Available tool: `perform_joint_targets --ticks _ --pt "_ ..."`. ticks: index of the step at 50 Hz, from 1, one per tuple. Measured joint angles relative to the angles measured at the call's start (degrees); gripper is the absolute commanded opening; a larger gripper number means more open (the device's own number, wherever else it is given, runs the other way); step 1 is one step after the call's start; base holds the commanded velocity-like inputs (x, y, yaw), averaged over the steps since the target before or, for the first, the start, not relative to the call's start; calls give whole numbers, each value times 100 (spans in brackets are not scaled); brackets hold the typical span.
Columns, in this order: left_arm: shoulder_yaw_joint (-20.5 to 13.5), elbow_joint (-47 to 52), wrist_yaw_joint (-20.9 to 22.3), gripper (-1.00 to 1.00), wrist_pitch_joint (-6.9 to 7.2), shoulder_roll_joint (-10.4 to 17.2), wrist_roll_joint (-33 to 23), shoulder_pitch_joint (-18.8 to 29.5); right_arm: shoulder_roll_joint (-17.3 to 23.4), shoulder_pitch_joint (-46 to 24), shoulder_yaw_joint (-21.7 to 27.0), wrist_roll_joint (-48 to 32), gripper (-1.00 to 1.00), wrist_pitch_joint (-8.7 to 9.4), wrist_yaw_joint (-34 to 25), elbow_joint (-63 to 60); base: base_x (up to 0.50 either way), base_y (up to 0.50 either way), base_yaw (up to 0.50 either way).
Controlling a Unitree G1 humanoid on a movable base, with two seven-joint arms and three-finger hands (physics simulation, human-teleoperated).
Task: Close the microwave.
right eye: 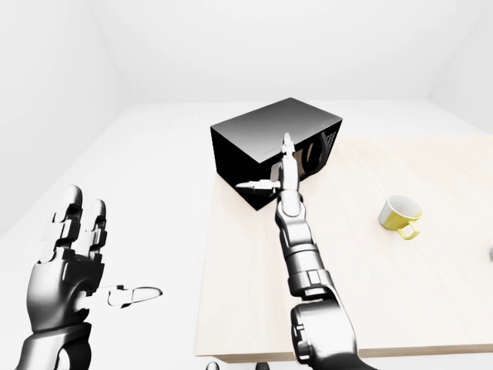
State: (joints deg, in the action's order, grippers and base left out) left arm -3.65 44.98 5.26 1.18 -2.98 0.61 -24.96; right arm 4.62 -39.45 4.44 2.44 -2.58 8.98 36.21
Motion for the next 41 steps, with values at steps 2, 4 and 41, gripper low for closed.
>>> perform_joint_targets --ticks 2,4,41 --pt "3 -3 0 100 -4 1 -3 -3 -7 170 -44 -38 100 172 -24 -462 0 0 0" --pt "7 -5 0 100 -9 3 -8 -8 -20 386 -82 -94 100 355 -58 -961 0 0 0" --pt "84 -40 -43 100 12 46 -57 22 -564 5306 40 -253 100 758 -1386 -7304 0 0 0"
